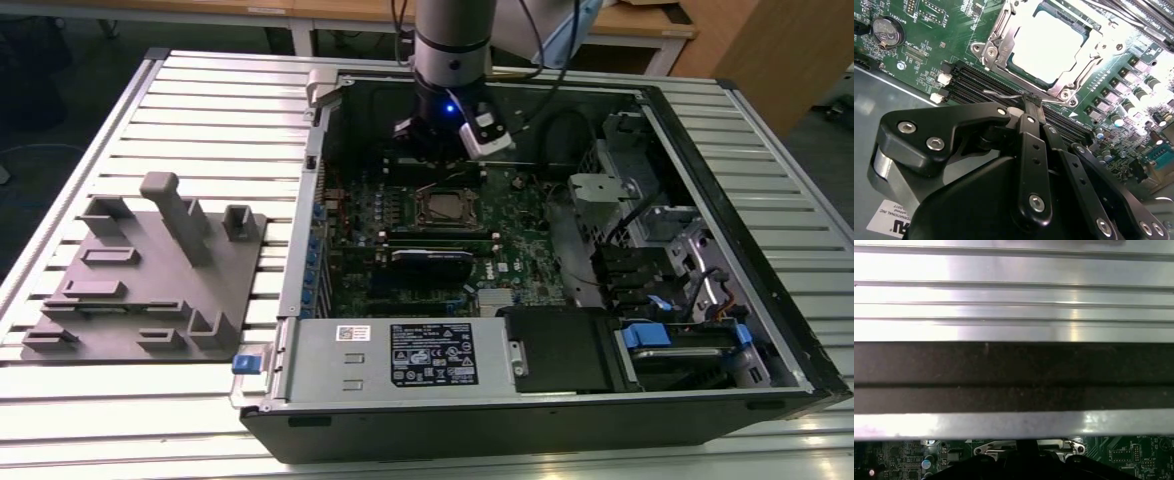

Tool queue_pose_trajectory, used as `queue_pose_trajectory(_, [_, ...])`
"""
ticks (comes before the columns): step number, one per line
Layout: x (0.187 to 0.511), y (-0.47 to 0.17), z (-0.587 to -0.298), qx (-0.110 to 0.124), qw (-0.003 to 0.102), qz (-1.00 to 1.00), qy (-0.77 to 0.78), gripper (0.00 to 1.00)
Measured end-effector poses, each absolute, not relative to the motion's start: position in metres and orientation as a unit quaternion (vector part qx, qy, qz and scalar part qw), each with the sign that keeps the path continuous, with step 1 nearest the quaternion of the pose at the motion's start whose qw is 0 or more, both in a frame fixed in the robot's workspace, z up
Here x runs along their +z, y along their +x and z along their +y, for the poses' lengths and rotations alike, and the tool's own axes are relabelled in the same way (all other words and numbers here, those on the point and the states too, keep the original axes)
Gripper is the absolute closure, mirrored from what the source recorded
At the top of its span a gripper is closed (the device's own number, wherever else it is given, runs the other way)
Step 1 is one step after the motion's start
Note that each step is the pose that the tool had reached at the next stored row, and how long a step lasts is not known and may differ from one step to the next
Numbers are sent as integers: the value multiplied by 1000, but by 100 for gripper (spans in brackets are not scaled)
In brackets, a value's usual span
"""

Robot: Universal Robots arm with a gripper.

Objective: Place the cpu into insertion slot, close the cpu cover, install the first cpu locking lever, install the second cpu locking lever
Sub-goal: 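Install the first cpu locking lever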

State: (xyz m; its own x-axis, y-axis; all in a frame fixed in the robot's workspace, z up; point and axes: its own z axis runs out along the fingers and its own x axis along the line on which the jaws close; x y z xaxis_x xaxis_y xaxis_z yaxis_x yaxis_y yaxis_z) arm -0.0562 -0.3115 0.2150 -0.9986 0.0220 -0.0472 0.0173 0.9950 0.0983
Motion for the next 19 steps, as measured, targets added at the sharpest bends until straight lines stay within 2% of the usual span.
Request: queue_pose_trajectory(19, [213,-46,-311,49,24,998,17,89])
